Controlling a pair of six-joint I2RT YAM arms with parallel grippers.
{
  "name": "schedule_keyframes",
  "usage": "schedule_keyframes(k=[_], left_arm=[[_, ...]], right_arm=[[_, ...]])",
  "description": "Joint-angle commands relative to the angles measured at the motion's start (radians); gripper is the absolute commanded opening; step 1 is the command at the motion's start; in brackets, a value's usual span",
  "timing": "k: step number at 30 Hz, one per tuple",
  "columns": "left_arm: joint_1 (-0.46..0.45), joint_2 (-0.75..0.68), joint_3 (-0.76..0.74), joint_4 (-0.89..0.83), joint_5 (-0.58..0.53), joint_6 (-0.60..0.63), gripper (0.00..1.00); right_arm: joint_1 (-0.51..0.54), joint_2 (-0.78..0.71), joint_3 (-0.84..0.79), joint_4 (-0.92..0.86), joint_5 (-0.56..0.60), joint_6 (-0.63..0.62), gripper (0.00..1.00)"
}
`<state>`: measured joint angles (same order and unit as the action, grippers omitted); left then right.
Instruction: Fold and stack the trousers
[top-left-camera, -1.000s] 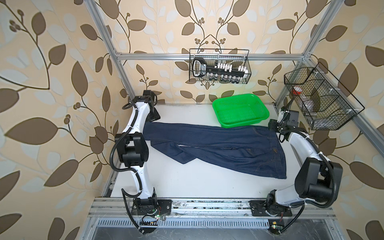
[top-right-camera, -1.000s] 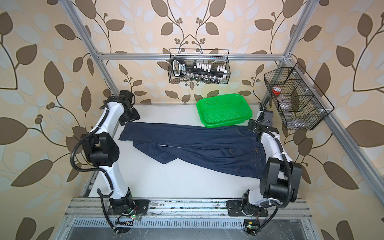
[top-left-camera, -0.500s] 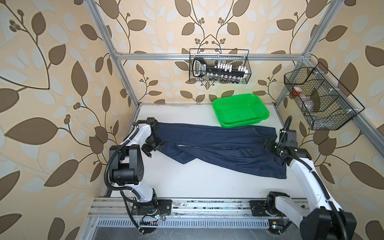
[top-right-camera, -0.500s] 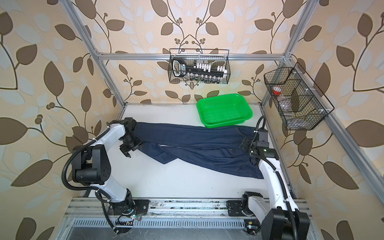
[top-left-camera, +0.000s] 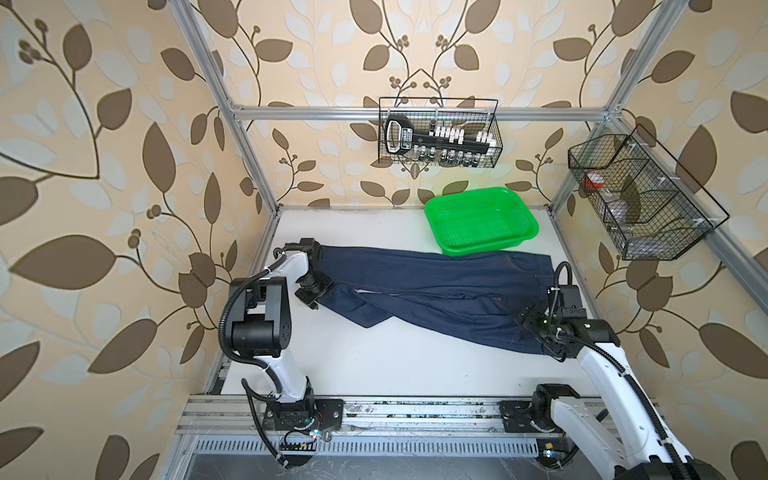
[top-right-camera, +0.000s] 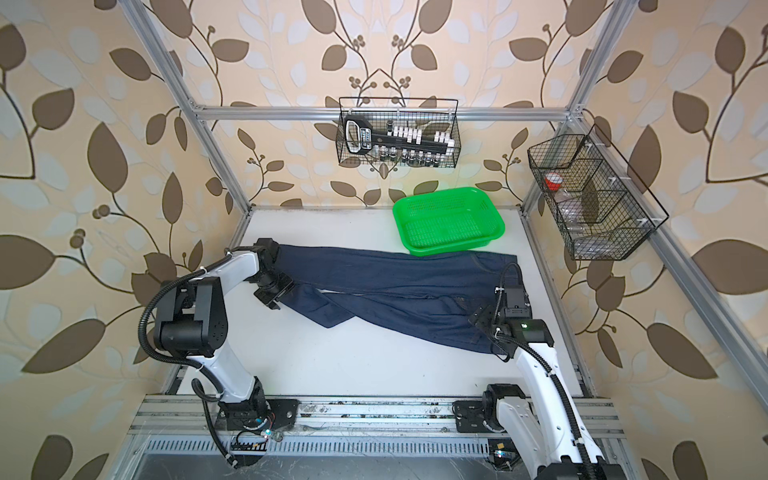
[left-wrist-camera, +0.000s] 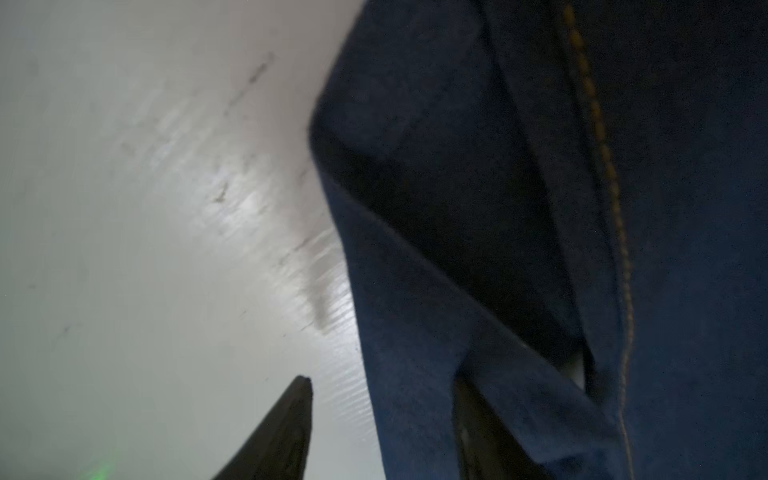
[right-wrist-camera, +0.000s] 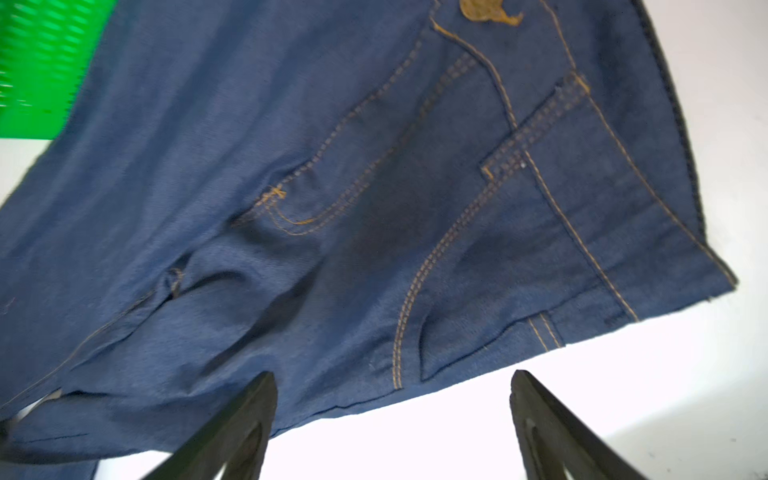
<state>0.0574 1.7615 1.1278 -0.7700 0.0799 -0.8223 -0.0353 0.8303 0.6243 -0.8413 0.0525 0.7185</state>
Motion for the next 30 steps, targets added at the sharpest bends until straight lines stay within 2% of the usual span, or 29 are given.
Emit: schedule_keyframes(k=[1, 9, 20, 30], left_arm=[[-0.010, 0.010, -0.022, 0.034, 0.021, 0.010, 0.40], [-0.011, 0.012, -0.007, 0.016, 0.006, 0.066, 0.01], [-0.042, -0.119, 0.175, -0.213, -0.087, 0.169, 0.00], [-0.103, -0.228, 0.354, -0.421, -0.139, 0.181, 0.00]], right_arm=[[0.005, 0.001, -0.029, -0.042, 0.035, 0.035, 0.88], [0.011, 0.042, -0.091, 0.011, 0.067, 0.055, 0.85], [0.001, 0.100, -0.172, 0.106, 0.073, 0.137, 0.79], [-0.072, 0.155, -0.218, 0.187, 0.068, 0.115, 0.71]])
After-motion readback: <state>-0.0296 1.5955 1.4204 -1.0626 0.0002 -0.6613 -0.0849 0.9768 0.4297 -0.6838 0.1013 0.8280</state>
